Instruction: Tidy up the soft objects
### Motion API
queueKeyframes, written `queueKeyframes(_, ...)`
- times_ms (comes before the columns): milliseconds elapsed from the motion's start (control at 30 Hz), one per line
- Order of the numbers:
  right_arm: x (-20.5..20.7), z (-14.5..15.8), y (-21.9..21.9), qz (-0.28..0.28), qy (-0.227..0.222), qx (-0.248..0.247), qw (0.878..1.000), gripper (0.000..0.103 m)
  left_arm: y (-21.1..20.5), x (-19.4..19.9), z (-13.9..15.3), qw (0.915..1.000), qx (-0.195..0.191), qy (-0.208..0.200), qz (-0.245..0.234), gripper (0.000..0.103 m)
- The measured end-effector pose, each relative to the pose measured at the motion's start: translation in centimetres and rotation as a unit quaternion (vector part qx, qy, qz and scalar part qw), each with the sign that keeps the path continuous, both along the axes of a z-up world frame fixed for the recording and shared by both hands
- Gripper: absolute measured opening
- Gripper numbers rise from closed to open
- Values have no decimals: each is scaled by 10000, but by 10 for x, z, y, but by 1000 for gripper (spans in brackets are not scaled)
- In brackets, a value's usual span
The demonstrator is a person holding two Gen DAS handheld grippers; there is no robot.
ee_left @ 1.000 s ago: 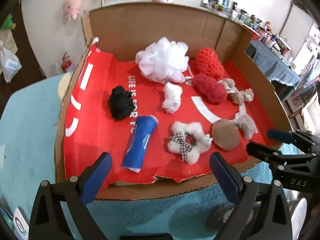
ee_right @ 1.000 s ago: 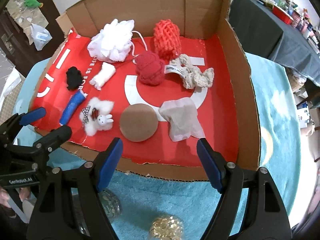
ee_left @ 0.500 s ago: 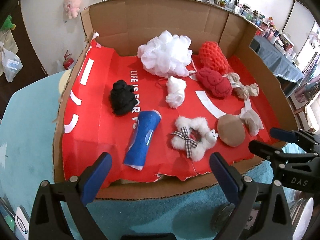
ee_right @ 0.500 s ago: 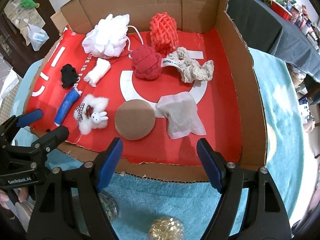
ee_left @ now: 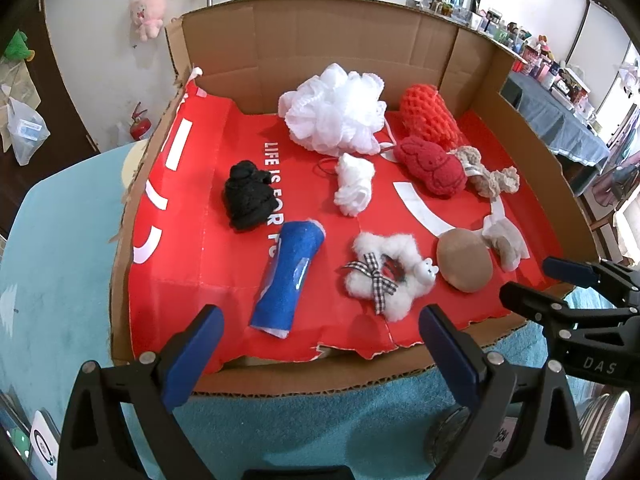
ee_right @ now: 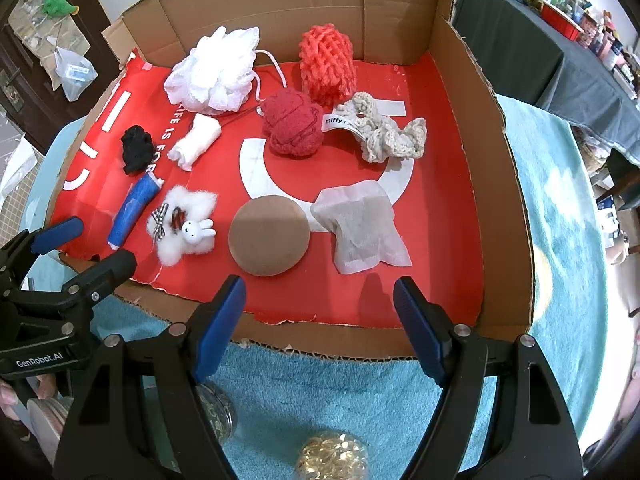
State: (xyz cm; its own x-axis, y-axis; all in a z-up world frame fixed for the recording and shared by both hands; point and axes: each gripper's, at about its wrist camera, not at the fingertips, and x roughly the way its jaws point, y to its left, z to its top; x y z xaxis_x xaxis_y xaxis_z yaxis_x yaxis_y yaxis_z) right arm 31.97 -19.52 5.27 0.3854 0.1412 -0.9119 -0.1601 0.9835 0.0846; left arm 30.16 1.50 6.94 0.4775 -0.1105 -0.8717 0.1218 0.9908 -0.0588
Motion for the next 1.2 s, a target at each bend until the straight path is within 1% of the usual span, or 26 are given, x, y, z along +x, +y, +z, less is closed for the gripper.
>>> queueKeyframes(1200,-2,1,0,21,-51,11,10000,76,1,-1,1,10000,-24,-2,14,100)
